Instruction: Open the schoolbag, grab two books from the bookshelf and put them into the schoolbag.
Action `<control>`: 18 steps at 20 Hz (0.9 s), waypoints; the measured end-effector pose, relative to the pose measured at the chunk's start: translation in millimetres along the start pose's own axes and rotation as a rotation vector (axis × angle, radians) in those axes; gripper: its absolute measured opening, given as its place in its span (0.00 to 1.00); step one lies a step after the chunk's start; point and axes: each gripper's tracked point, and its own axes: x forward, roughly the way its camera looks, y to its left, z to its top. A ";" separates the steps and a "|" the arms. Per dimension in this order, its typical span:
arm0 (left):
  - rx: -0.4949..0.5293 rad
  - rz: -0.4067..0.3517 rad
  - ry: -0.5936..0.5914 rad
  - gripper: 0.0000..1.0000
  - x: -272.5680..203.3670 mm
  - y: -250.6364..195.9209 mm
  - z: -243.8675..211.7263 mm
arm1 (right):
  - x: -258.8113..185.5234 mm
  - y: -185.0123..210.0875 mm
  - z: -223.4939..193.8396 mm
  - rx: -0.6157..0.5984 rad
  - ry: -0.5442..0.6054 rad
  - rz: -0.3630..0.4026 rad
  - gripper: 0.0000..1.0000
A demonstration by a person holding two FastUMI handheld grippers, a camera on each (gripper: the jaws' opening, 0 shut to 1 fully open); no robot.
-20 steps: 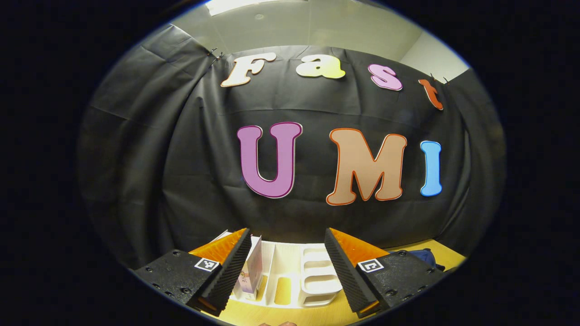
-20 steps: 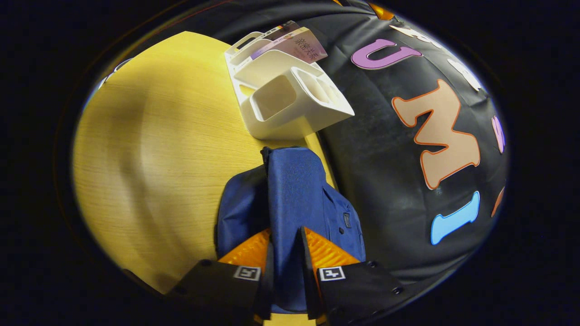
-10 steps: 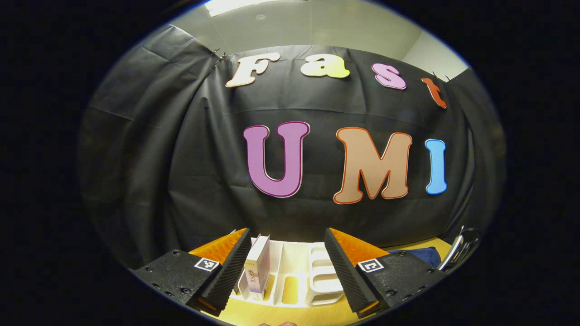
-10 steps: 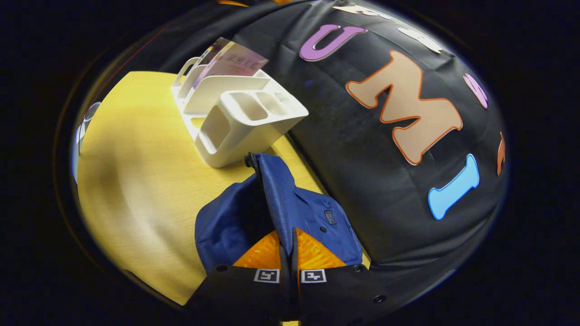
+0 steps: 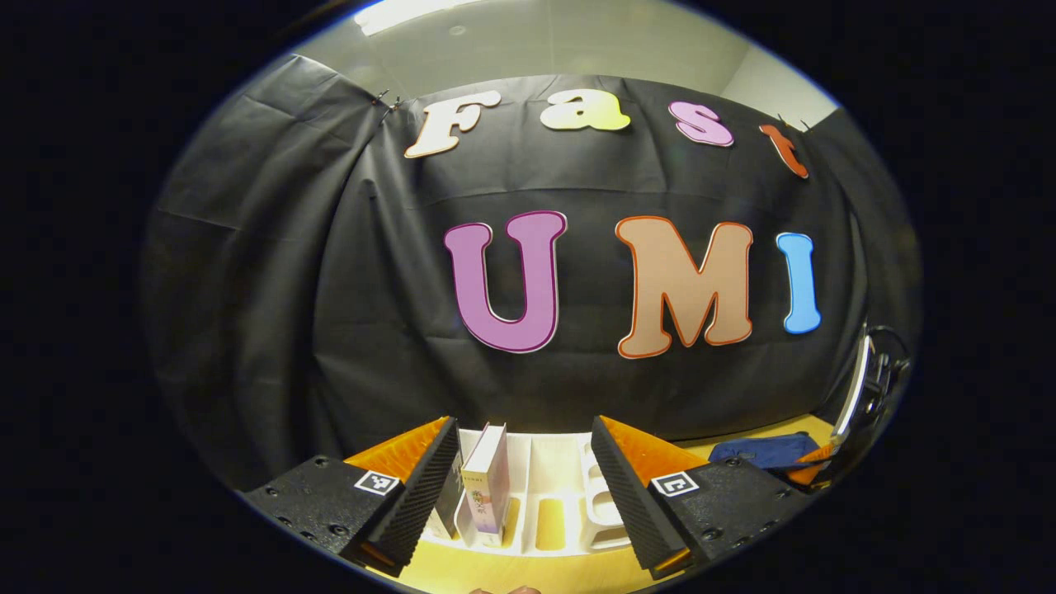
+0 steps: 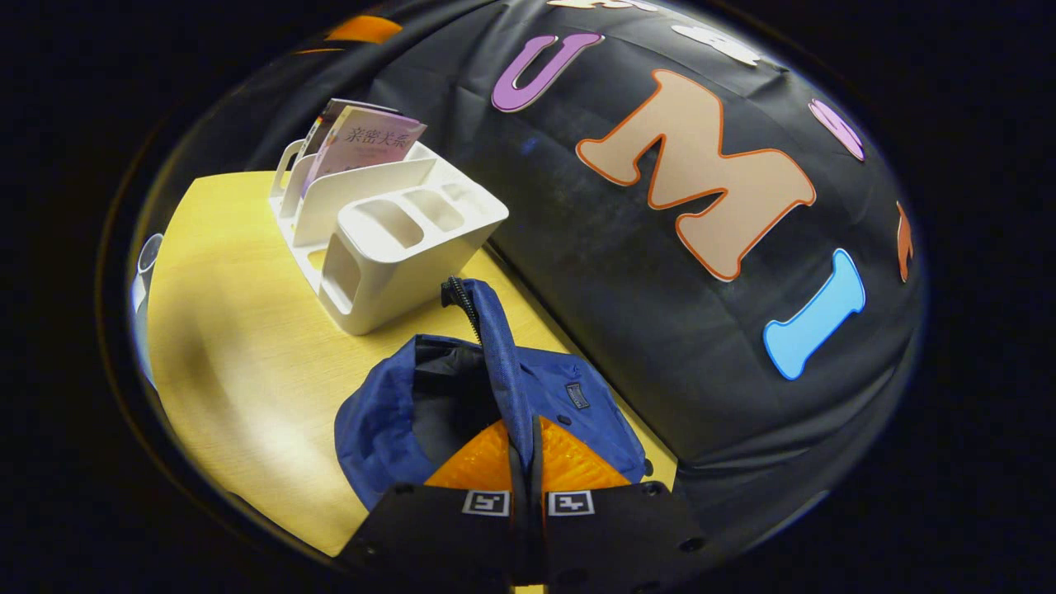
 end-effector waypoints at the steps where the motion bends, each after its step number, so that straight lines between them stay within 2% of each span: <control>1: -0.002 -0.003 0.012 0.92 1.7 1.8 -4.8 | 0.0 -4.4 2.0 0.008 0.001 -0.007 0.03; 2: -0.007 -0.003 0.024 0.95 4.9 2.7 -8.7 | -0.2 -8.0 2.6 0.015 0.004 -0.013 0.04; 4: -0.013 0.002 0.047 0.92 9.7 7.3 -17.3 | -1.7 -14.8 5.9 0.033 0.011 -0.023 0.03; 9: -0.001 0.009 0.103 0.94 33.6 24.5 -34.6 | -1.5 -19.8 4.8 0.033 0.023 -0.042 0.03; 14: 0.041 -0.038 0.181 0.93 60.8 28.7 -54.8 | -2.3 -20.6 5.0 0.044 0.035 -0.054 0.03; 18: 0.042 -0.046 0.231 0.94 81.3 35.4 -68.4 | -3.5 -28.0 4.2 0.067 0.045 -0.077 0.03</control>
